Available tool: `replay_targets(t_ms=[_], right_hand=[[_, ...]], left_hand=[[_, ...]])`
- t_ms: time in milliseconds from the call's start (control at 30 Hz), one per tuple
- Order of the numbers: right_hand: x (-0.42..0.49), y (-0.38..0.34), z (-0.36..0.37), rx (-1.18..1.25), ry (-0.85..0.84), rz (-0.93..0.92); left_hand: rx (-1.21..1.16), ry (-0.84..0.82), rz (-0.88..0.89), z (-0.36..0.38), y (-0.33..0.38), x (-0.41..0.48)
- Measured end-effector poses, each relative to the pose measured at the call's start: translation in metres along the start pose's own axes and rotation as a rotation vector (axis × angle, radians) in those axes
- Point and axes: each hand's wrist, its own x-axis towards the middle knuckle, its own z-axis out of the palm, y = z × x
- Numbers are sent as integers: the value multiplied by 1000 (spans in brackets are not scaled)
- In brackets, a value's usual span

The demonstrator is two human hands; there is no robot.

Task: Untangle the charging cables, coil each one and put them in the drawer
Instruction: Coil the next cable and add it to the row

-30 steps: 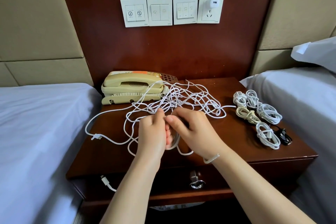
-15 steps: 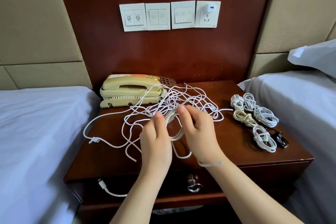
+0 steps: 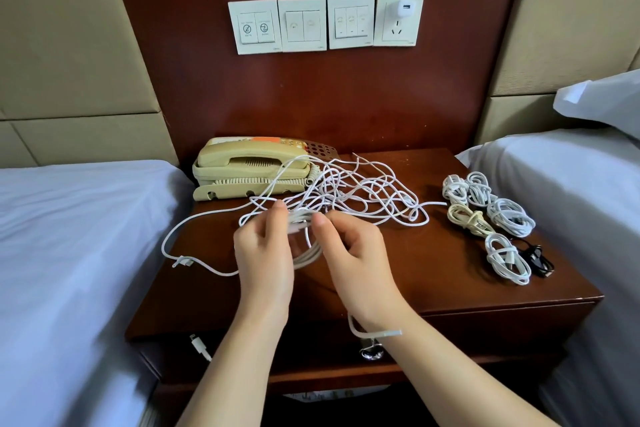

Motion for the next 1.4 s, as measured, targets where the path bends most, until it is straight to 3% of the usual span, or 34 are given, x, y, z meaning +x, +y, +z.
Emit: replay_targets(t_ms=[167,433,567,700,867,1033,1200,1400], right_hand=[[8,1,-11,-56,-134,-2],[24,28,-40,-305,-278,23],[13,19,-35,-408,-555,24],[2,6,-21,-556,-654,-55],[-6,-3,-8,-767,-628,-244],[0,-8,-16,-814,-382,-412],[13,-1,-35,-742,-315,-308],[22,6,-50,-570,-389,-108]], left_hand=[[115,2,153,-6,-2,10],[158,-212,95,-2,0,1],[129,-71,71,-6,-3,12],[224,25,139,-12,-11,23],[354,85,242,-15,-7,23],[493,22,363,-12,-6,24],[550,-174,428,-5,-13,22],[519,-331,371,-1,-13,18]])
